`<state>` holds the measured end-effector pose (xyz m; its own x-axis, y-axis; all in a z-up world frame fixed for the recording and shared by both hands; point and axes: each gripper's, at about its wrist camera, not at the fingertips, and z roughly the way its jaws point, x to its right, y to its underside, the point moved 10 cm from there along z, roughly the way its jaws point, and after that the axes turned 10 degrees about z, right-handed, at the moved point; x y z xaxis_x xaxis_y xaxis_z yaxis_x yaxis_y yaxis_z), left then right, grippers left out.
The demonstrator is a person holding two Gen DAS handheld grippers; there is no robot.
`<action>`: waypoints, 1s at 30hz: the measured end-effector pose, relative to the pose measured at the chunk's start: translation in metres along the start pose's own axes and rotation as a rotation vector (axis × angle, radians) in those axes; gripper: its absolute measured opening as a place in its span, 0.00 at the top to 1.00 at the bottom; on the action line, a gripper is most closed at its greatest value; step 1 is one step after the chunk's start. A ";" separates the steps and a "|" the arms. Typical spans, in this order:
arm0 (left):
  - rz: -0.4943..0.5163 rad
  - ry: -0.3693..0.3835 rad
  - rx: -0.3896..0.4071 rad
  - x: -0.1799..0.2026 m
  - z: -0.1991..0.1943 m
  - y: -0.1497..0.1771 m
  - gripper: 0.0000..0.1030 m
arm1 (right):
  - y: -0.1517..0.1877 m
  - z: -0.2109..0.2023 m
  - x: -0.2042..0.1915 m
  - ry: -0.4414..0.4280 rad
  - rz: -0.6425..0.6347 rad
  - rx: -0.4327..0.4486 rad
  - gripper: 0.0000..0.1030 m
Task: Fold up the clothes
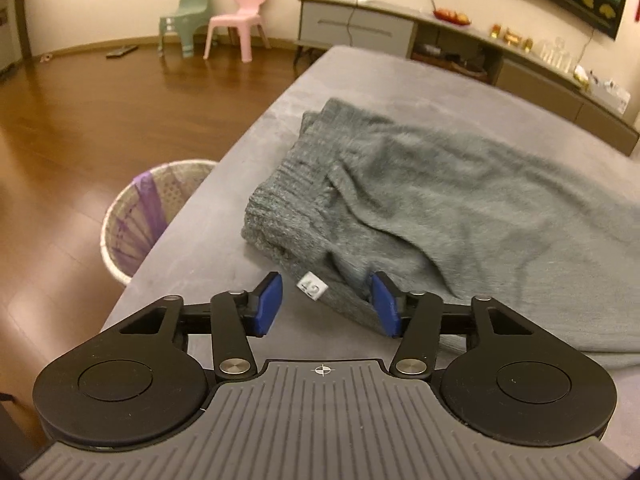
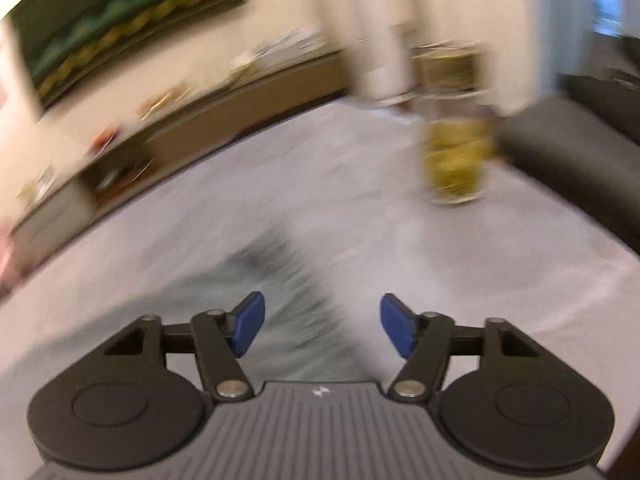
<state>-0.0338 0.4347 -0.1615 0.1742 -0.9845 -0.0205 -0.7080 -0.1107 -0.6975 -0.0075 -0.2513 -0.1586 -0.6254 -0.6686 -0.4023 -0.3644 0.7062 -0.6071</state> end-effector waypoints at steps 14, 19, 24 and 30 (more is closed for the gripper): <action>0.218 0.504 0.117 0.236 -0.095 -0.075 0.62 | 0.051 0.035 -0.026 0.040 -0.302 -0.122 0.75; 0.351 0.741 0.017 0.392 -0.111 -0.070 0.59 | 0.061 0.002 -0.056 0.019 -0.523 0.031 0.75; 0.485 0.847 -0.043 0.546 -0.110 -0.073 0.53 | 0.077 -0.007 -0.078 0.027 -0.714 0.113 0.75; 0.594 0.879 -0.101 0.694 -0.080 -0.068 0.49 | 0.075 -0.010 -0.080 -0.007 -0.766 0.133 0.75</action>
<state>0.0804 -0.2519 -0.0710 -0.7445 -0.6321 0.2147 -0.5774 0.4483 -0.6824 0.0081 -0.1424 -0.1647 -0.2283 -0.9605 0.1590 -0.6072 0.0128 -0.7944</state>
